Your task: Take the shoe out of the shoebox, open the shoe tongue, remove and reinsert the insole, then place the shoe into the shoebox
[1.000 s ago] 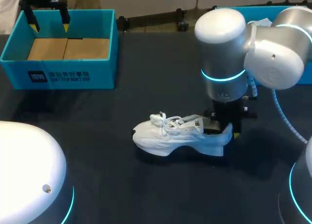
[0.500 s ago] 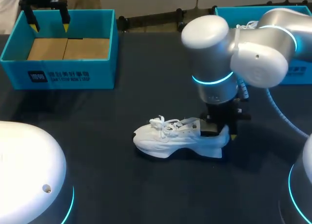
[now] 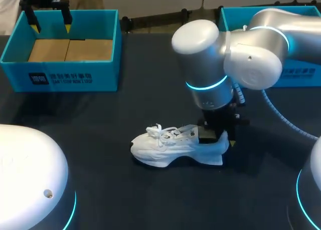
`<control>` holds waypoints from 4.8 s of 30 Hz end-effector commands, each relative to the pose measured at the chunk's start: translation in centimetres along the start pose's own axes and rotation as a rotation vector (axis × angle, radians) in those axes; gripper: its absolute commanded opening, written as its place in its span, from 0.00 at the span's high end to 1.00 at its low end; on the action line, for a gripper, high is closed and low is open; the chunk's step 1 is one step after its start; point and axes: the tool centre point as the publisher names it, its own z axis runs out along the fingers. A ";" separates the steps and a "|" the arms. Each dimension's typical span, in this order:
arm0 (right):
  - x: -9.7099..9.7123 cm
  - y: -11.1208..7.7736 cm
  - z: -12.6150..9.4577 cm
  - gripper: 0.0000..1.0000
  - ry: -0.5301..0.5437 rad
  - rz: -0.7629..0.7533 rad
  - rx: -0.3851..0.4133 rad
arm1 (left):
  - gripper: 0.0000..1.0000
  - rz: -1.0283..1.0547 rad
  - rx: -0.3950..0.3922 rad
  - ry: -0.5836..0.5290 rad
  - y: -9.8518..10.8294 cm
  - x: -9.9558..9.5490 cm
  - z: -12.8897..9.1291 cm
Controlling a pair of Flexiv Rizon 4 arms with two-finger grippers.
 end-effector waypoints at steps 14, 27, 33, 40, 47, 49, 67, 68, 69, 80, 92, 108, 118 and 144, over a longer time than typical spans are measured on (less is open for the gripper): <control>1.5 -2.6 0.0 1.00 -0.006 0.031 -0.022 | 0.00 0.000 0.000 0.000 0.0 0.0 0.0; 2.5 -3.2 0.8 1.00 -0.046 0.066 -0.002 | 0.00 0.000 0.000 0.000 0.0 0.0 0.0; 2.9 -3.4 1.1 1.00 -0.060 0.083 0.003 | 0.00 0.000 0.000 0.000 0.0 0.0 0.0; 3.2 -3.3 0.4 0.68 -0.072 0.097 -0.007 | 0.00 0.000 0.000 0.000 0.0 0.0 0.0; 2.9 -3.3 -0.5 0.53 -0.045 0.125 0.019 | 0.00 0.000 0.000 0.000 0.0 0.0 0.0; 2.9 -3.2 -0.8 0.51 -0.042 0.129 0.024 | 0.00 0.000 0.000 0.000 0.0 0.0 0.0; 0.5 -3.2 -3.6 0.00 0.081 0.123 0.111 | 0.00 0.000 0.000 0.000 0.0 0.0 0.0; 0.4 -3.2 -3.7 0.00 0.087 0.120 0.112 | 0.00 0.000 0.000 0.000 0.0 0.0 0.0; -0.1 -3.1 -4.4 0.00 0.102 0.109 0.123 | 0.00 0.000 0.000 0.000 0.0 0.0 0.0; -3.3 -1.9 -8.1 0.00 0.236 -0.001 0.026 | 0.00 0.000 0.000 0.000 0.0 0.0 0.0; -6.1 0.6 -11.4 0.00 0.473 -0.340 -0.146 | 0.00 0.000 0.000 0.000 0.0 0.0 0.0; -7.0 1.7 -11.2 0.00 0.587 -0.480 -0.161 | 0.00 0.000 0.000 0.000 0.0 0.0 0.0; -10.5 3.1 -8.2 0.00 1.061 -0.927 -0.497 | 0.00 0.000 0.000 0.000 0.0 0.0 0.0; -12.0 4.3 -5.8 0.00 1.554 -1.604 -0.904 | 0.00 0.000 0.000 0.000 0.0 0.0 0.0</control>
